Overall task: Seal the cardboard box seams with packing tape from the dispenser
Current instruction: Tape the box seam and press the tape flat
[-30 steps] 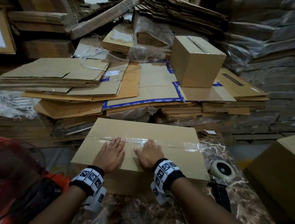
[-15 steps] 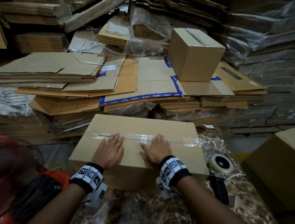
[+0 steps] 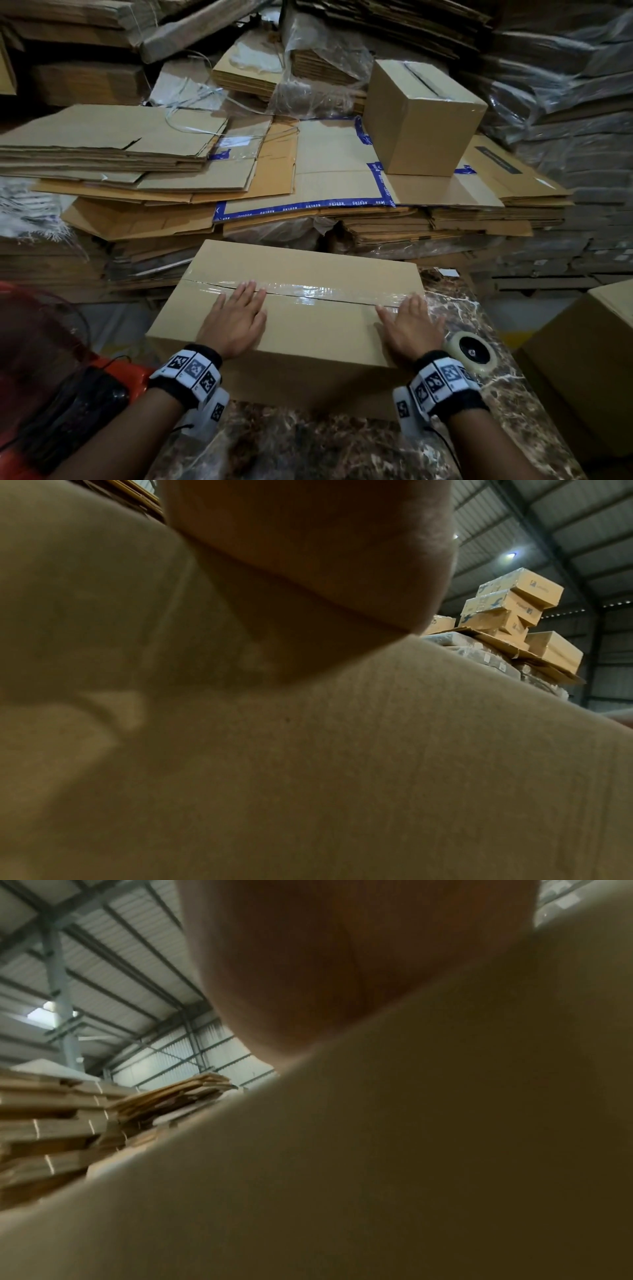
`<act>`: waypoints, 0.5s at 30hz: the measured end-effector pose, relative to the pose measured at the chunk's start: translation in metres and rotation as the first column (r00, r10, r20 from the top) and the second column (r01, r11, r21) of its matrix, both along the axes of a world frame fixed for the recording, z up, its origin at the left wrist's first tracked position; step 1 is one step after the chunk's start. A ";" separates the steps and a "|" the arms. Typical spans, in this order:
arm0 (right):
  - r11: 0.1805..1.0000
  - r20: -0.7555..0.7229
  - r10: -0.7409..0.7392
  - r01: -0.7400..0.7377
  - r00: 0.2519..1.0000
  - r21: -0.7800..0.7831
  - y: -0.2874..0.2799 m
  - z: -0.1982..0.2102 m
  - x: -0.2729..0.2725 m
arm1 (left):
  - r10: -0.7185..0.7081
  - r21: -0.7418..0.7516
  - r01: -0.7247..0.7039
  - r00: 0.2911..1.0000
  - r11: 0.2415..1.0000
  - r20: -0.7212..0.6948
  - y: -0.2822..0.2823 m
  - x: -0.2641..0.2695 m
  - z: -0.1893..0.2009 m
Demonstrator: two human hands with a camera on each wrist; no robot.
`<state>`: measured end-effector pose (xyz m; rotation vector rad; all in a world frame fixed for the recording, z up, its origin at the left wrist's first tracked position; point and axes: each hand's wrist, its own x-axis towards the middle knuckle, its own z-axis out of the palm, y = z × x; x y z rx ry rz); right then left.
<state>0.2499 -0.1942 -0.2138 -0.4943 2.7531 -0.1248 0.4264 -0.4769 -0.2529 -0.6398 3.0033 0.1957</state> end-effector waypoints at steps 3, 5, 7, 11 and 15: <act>0.999 0.014 0.040 -0.040 0.999 -0.004 -0.036 0.002 0.016 | 0.011 0.006 -0.011 1.000 1.000 -0.013 0.003 -0.001 0.000; 0.992 0.022 0.124 -0.124 0.992 -0.026 -0.063 -0.005 0.033 | 0.032 0.018 -0.031 0.999 0.999 -0.041 0.004 -0.001 0.000; 0.988 0.006 0.148 -0.148 0.989 -0.037 -0.079 -0.012 0.046 | 0.035 0.041 -0.033 0.998 0.999 -0.043 0.007 0.000 0.003; 0.971 -0.071 0.227 -0.231 0.971 -0.061 -0.071 -0.022 0.044 | 0.026 0.062 -0.025 1.000 0.998 -0.003 -0.016 0.009 0.011; 0.935 -0.075 0.332 -0.339 0.940 -0.105 -0.058 -0.022 0.028 | 0.191 0.020 -0.191 0.982 0.981 0.001 -0.077 0.034 0.010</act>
